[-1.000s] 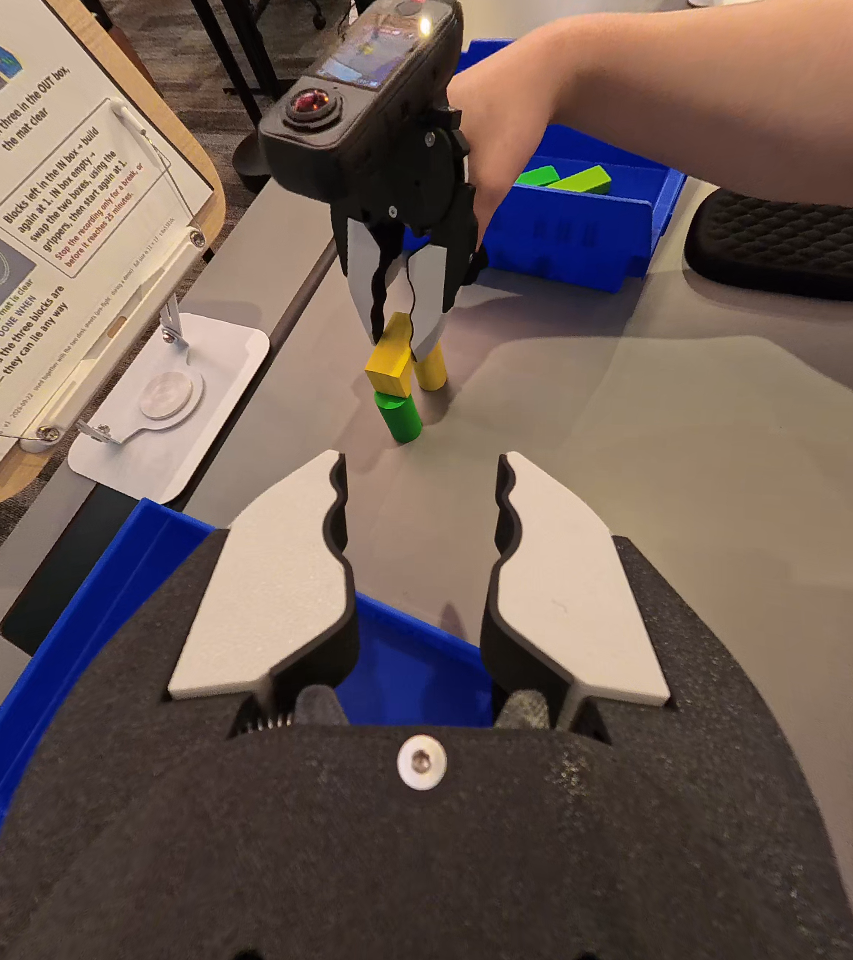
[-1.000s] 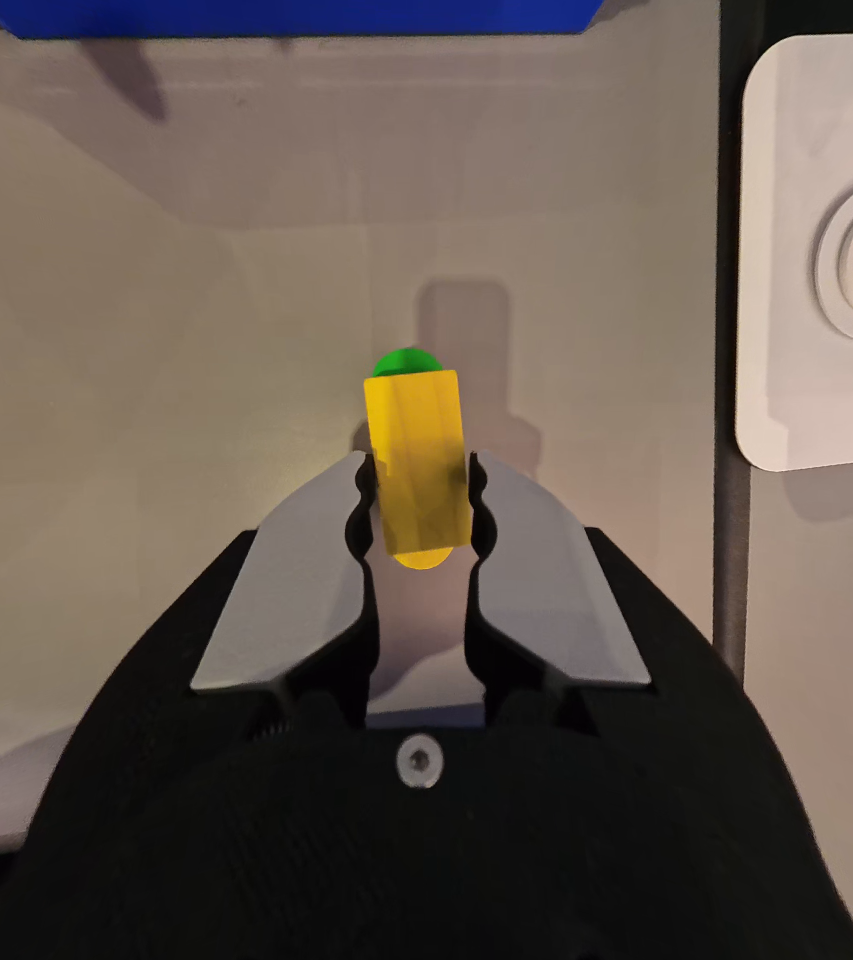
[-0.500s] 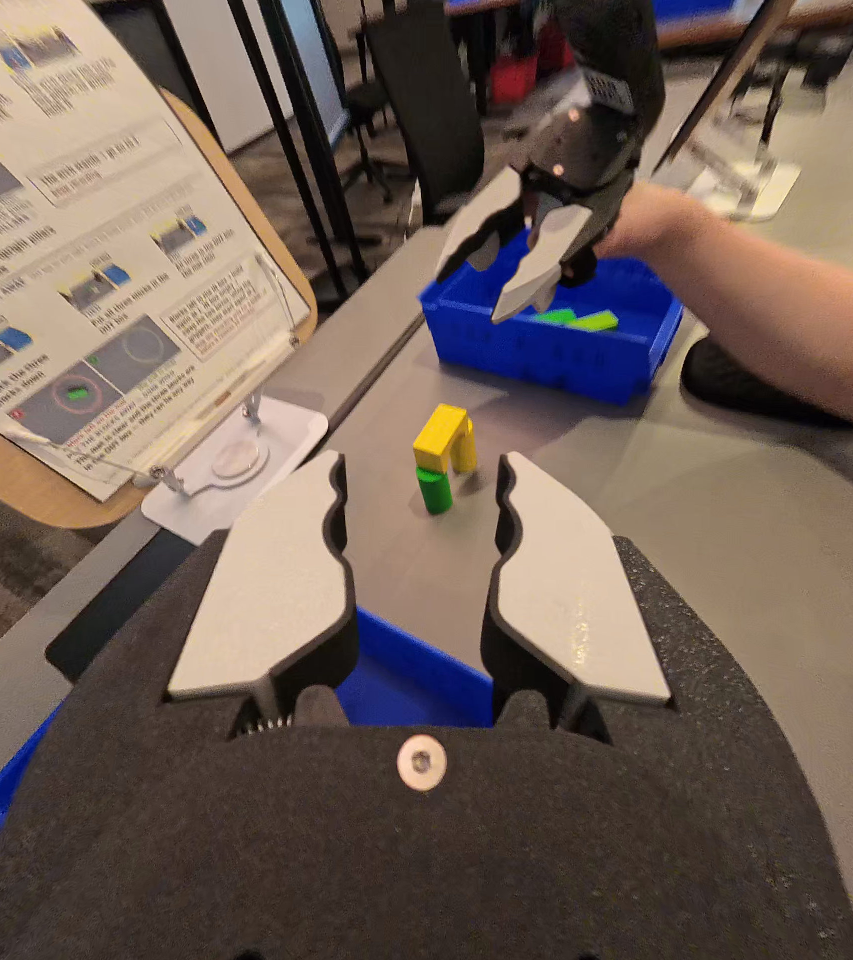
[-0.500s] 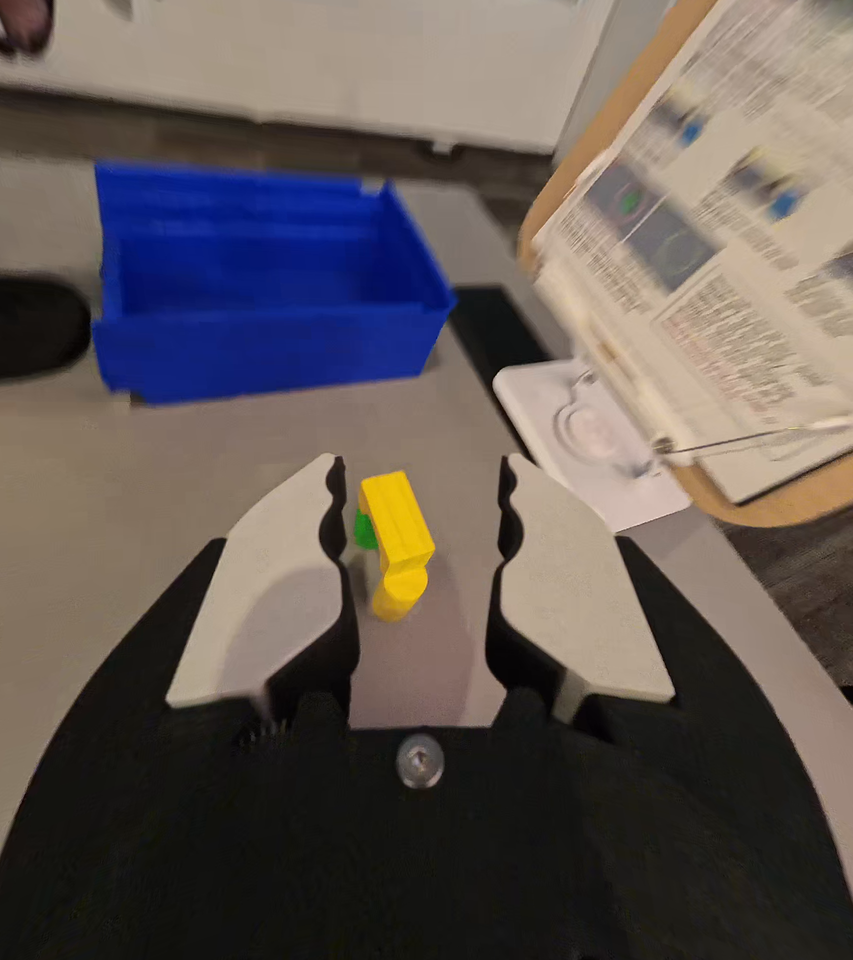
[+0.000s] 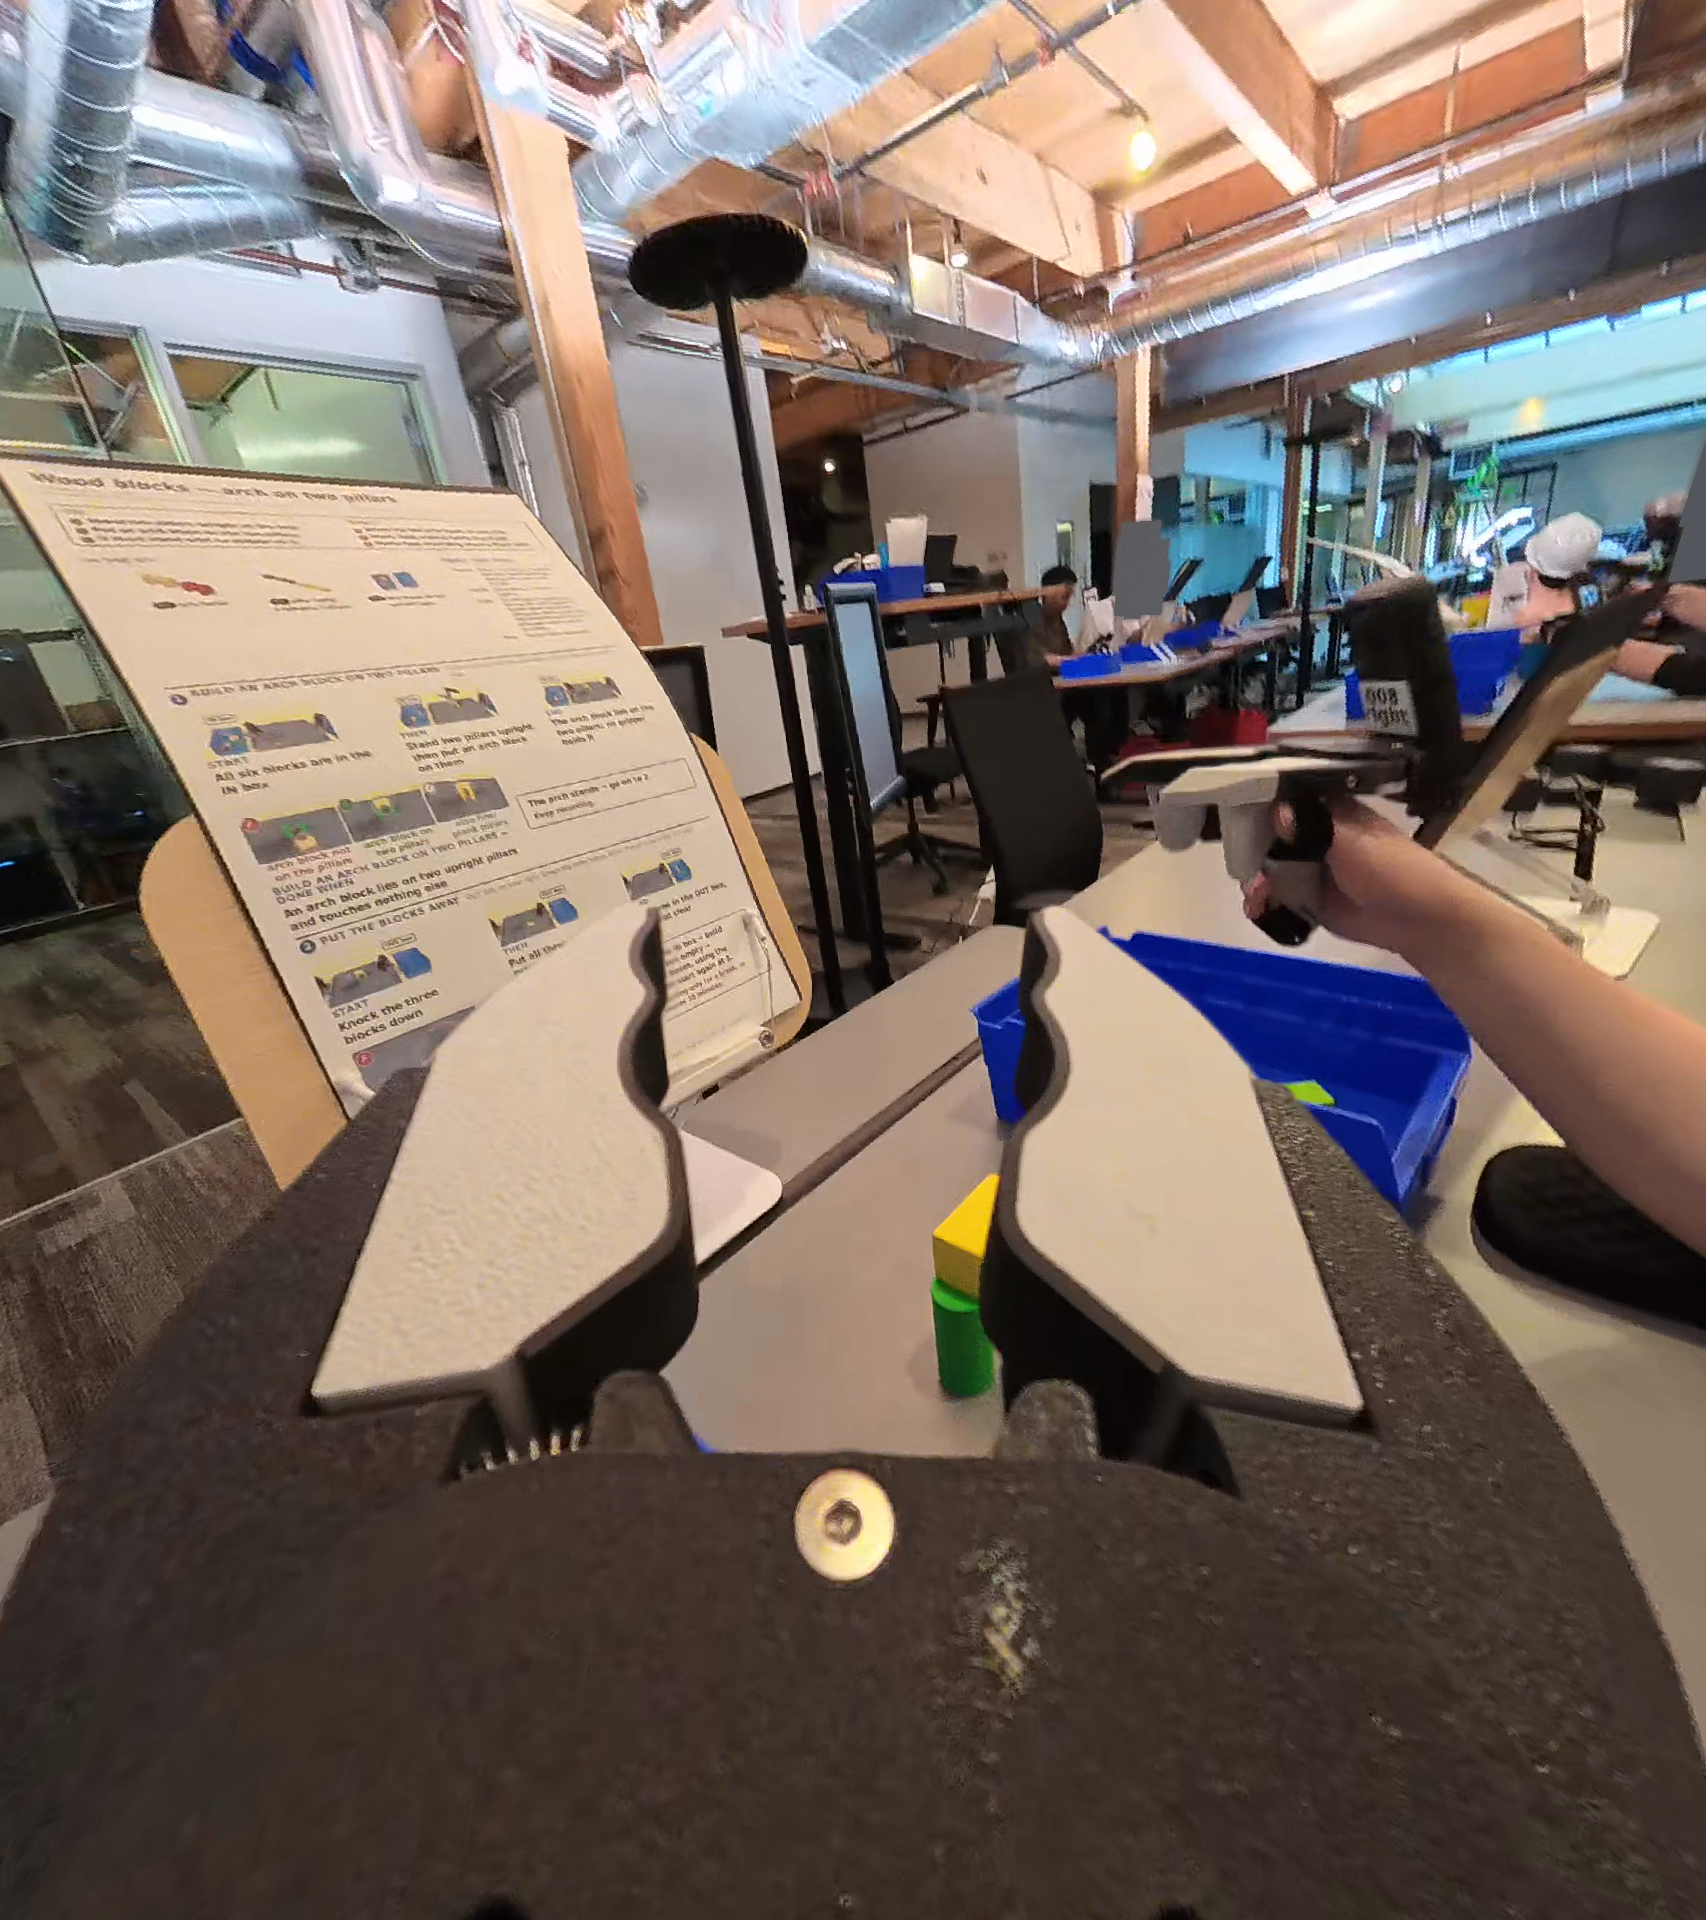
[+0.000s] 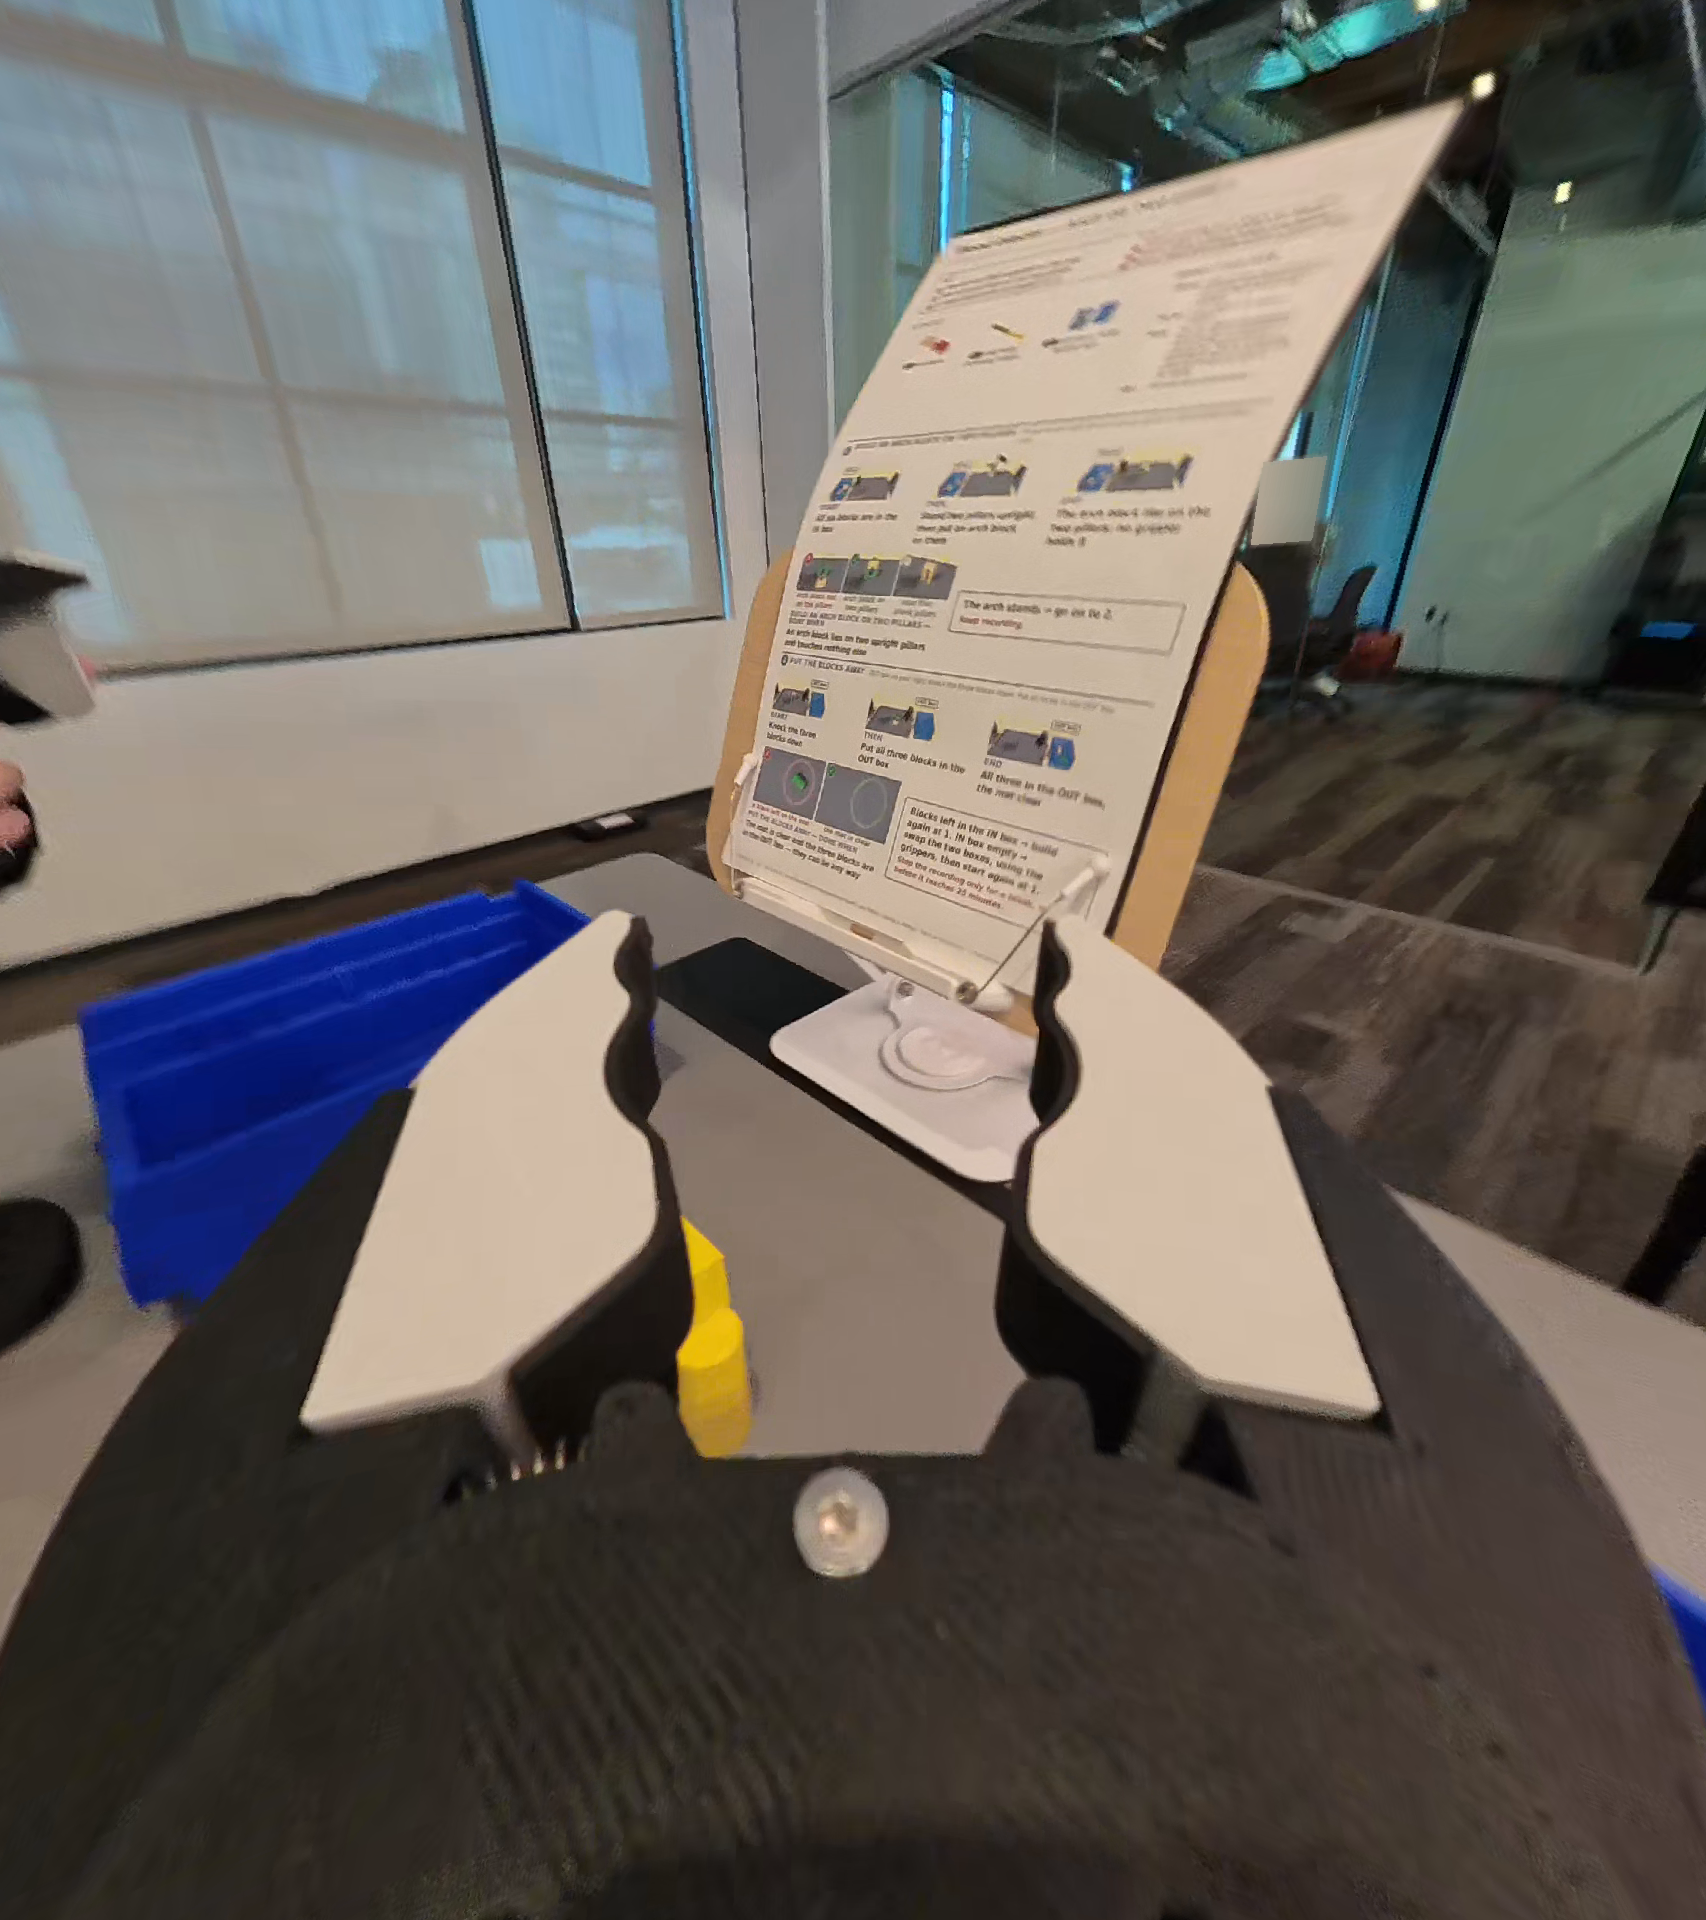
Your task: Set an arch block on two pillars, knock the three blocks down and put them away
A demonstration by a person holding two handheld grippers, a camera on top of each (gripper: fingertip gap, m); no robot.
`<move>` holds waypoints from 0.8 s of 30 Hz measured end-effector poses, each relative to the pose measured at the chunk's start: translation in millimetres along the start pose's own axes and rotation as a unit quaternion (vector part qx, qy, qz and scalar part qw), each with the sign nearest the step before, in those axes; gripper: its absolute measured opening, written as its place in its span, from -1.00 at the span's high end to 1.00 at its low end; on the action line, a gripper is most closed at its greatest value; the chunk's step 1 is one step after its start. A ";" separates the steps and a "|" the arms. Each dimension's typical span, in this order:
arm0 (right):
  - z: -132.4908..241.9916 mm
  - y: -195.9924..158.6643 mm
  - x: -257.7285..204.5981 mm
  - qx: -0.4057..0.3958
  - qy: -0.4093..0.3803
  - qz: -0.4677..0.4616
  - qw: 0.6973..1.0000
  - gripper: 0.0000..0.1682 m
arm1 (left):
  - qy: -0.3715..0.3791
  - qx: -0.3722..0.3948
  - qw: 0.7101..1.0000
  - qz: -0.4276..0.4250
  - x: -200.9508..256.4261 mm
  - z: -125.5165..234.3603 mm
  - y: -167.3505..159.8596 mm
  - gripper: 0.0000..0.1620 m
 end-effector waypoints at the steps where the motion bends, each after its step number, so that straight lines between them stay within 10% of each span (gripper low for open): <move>1: 0.9 0.5 3.7 0.002 0.007 -0.027 1.000 0.15 | 0.003 0.002 1.000 0.007 -0.6 -1.0 -0.5 0.19; 24: 15.7 16.4 -2.6 0.133 0.016 0.010 0.991 0.39 | -0.042 -0.010 0.998 0.051 26.5 -44.7 -32.2 0.32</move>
Point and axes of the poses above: each gripper's, where its closed fingertips meet, z back along the fingers, y out of its top, x = y × z across the jaws, the point moved 6 cm from there along z, back along the fingers, and after that the axes turned 9 degrees about -z, right-handed, at the moved point
